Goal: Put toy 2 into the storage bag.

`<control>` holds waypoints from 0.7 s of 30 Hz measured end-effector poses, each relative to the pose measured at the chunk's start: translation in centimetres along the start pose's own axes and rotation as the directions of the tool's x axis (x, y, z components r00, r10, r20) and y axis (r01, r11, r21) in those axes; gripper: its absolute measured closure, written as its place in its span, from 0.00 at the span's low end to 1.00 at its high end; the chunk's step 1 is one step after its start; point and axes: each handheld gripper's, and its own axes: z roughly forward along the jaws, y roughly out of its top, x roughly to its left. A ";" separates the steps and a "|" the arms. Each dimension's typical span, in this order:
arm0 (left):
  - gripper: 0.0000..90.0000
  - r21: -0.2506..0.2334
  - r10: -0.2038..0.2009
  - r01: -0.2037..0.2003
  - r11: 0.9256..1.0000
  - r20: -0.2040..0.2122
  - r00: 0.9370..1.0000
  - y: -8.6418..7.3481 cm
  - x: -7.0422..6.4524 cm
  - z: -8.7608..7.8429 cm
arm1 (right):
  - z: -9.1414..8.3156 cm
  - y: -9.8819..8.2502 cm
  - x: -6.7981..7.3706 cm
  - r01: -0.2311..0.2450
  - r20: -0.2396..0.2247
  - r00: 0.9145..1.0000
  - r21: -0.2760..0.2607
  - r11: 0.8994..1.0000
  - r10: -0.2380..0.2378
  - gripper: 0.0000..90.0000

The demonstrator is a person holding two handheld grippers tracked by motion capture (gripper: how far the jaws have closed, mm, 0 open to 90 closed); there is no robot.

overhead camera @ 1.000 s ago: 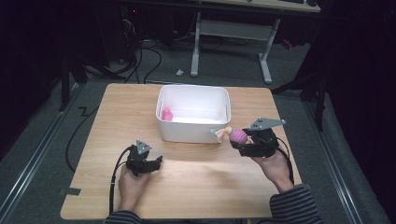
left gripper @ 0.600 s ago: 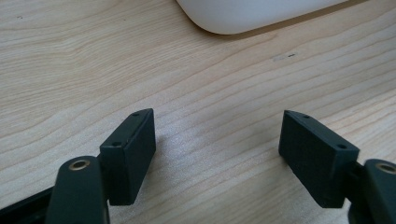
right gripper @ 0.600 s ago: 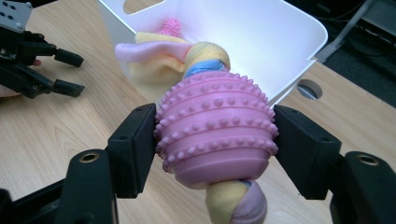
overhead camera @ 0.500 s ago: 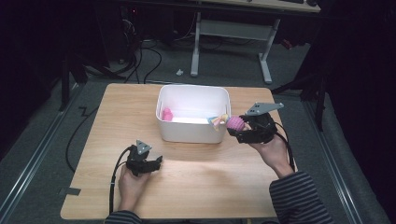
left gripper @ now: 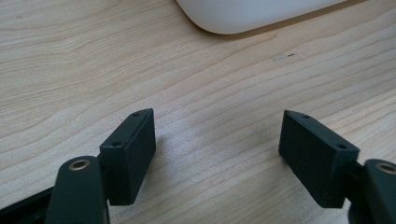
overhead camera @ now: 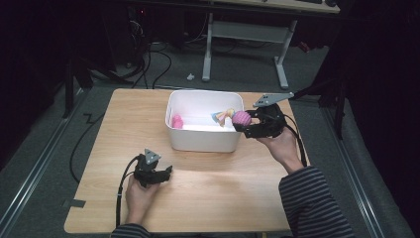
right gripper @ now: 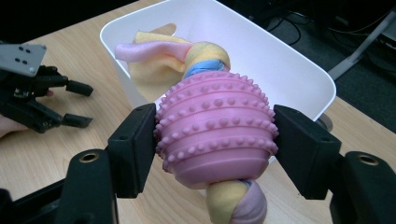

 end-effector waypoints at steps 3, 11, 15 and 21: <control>0.31 -0.001 0.000 0.000 1.000 0.000 1.000 0.0 0.0 0.0 | 0.2 0.5 -0.5 -0.011 -0.004 1.000 -0.003 1.000 0.011 0.38; 0.31 0.000 0.000 0.000 1.000 0.000 1.000 0.0 0.0 0.0 | 1.1 1.8 -1.6 -0.013 -0.019 1.000 -0.005 1.000 0.013 0.38; 0.31 0.000 0.000 0.000 1.000 0.000 1.000 0.0 0.0 0.0 | 1.9 2.2 -1.7 -0.003 -0.023 1.000 0.003 1.000 0.003 0.38; 0.31 0.000 0.001 -0.001 1.000 0.000 1.000 0.0 0.0 0.0 | 3.5 2.5 -1.5 0.018 -0.026 1.000 0.031 0.999 -0.018 0.38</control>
